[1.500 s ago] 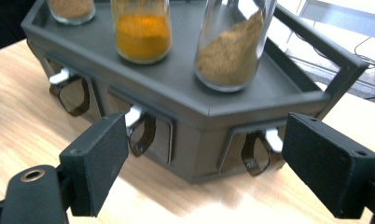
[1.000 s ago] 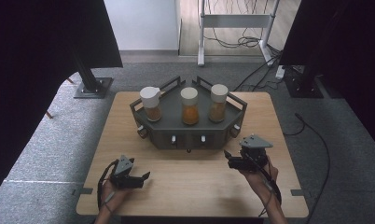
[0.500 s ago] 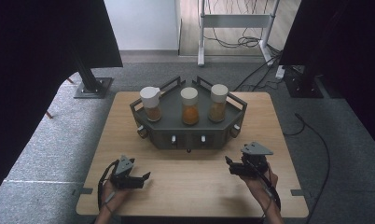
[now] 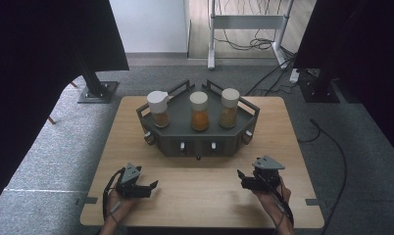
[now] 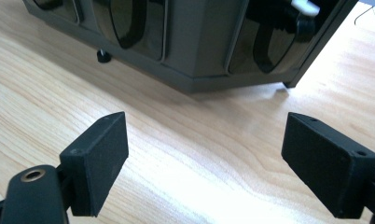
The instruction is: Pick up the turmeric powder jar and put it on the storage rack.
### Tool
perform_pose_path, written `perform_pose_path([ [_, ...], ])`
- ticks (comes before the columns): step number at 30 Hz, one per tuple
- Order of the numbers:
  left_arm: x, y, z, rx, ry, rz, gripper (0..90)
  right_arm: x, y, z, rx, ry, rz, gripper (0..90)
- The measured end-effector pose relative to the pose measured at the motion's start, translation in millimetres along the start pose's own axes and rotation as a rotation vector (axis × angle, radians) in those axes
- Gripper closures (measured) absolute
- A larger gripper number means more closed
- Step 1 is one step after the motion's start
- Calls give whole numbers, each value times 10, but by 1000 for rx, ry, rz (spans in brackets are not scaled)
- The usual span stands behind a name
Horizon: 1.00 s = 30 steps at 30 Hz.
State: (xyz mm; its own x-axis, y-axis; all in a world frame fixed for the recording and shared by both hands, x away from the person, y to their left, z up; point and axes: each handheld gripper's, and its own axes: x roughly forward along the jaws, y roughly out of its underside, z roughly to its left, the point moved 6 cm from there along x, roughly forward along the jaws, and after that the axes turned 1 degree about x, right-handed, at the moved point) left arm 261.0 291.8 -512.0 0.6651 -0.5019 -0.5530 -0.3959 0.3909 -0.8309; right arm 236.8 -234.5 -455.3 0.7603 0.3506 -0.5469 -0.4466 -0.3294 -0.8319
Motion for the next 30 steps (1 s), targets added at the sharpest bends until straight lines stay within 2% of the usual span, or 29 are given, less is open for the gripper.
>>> perform_pose_path([
  [13, 5, -2, -8, 5, 2, 3, 92, 153, 235, 9, -1, 17, 38, 143],
  [30, 18, -6, -16, 7, 6, 9, 92, 295, 370, -25, 20, 27, 99, 142],
])
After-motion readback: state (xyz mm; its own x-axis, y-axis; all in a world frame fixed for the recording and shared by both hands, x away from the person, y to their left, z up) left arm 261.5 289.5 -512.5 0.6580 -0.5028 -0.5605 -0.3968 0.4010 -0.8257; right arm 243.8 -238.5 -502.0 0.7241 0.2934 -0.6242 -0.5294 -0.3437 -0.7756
